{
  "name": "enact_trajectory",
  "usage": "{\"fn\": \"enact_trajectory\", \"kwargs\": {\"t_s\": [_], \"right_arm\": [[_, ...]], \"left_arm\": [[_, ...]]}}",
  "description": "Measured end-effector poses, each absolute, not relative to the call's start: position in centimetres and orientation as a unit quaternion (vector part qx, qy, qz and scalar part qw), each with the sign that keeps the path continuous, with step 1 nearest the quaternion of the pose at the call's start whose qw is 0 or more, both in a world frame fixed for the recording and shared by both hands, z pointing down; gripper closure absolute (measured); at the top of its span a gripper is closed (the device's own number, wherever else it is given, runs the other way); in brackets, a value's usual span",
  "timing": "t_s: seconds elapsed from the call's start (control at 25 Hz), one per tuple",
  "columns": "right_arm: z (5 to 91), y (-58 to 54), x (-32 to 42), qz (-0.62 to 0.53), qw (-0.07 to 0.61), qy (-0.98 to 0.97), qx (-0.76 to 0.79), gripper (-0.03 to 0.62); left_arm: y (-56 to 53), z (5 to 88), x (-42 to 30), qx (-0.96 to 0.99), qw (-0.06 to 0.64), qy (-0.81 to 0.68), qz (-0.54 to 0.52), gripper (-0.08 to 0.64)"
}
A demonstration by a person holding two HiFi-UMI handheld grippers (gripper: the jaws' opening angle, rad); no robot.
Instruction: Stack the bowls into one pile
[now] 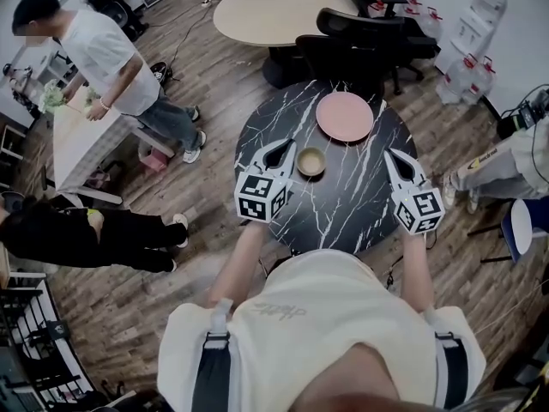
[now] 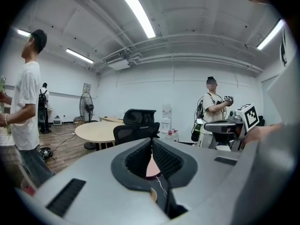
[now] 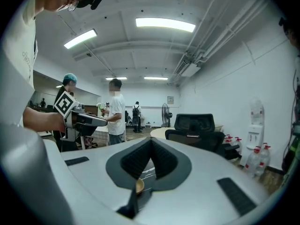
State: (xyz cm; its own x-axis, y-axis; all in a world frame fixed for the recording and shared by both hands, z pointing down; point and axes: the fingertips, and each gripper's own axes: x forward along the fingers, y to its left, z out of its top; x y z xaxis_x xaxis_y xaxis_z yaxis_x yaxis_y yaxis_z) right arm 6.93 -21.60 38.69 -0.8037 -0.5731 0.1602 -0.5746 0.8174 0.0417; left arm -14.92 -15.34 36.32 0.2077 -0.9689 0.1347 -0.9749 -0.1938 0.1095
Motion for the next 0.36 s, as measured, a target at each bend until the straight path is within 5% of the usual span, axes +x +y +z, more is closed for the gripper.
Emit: {"fn": "enact_trajectory", "kwargs": {"t_s": [0.36], "right_arm": [[38.33, -21.46, 6.67, 0.016, 0.053, -0.952, 0.3, 0.588]], "left_arm": [[-15.07, 36.06, -14.28, 0.778, 0.085, -0.622, 0.013, 0.532]]}}
